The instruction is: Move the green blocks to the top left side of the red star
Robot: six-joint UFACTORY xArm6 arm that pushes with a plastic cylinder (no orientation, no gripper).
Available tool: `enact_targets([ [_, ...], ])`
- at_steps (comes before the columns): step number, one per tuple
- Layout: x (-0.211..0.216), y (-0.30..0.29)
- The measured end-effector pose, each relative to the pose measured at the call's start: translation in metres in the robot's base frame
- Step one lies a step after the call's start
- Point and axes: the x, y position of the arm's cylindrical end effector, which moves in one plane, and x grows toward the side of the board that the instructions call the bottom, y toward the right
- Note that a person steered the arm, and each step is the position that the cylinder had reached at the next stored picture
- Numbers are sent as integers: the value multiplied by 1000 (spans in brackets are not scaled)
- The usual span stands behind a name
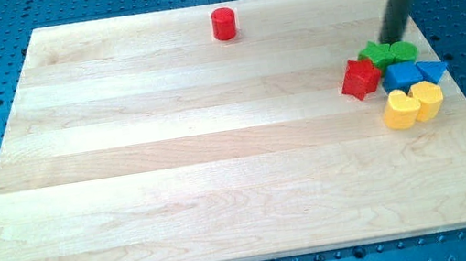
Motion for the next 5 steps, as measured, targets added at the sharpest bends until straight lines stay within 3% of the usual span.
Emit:
enact_targets([
  [1, 11, 40],
  [3, 45, 0],
  [5, 46, -46],
])
